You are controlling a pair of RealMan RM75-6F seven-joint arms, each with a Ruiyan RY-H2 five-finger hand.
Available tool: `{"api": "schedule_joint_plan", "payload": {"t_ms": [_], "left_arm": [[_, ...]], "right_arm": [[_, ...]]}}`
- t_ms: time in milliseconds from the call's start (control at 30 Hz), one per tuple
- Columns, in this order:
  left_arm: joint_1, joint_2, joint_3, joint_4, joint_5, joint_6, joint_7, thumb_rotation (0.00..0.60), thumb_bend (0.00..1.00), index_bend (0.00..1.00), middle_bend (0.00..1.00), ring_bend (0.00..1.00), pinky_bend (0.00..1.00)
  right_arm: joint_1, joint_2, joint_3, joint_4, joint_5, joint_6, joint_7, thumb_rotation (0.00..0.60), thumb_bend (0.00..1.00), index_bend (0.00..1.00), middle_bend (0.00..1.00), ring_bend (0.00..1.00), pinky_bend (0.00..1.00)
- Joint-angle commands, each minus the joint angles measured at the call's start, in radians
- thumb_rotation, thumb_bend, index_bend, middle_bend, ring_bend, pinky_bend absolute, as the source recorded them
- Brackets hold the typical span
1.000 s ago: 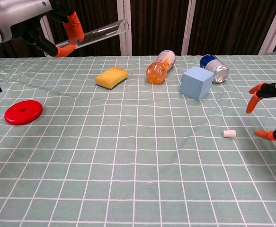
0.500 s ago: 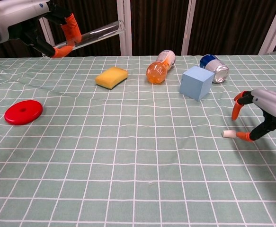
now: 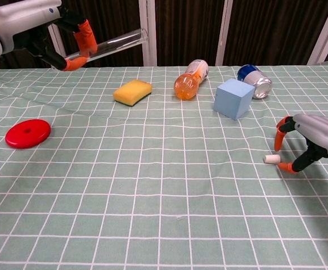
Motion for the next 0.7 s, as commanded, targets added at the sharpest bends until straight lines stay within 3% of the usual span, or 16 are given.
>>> {"api": "schedule_joint_plan", "payload": {"t_ms": [33, 700], "left_arm": [[-0.002, -0.001, 0.001, 0.004, -0.001, -0.001, -0.003, 0.6, 0.67, 0.5, 0.5, 0.09, 0.0], [-0.007, -0.011, 0.013, 0.026, -0.009, 0.005, -0.018, 0.6, 0.67, 0.5, 0.5, 0.09, 0.0]], "right_arm": [[0.004, -0.003, 0.001, 0.007, 0.007, -0.001, 0.002, 0.6, 0.33, 0.48, 0.17, 0.0, 0.0], [0.024, -0.025, -0.001, 0.028, 0.041, 0.003, 0.003, 0.6, 0.36, 0.52, 0.17, 0.0, 0.0]]}}
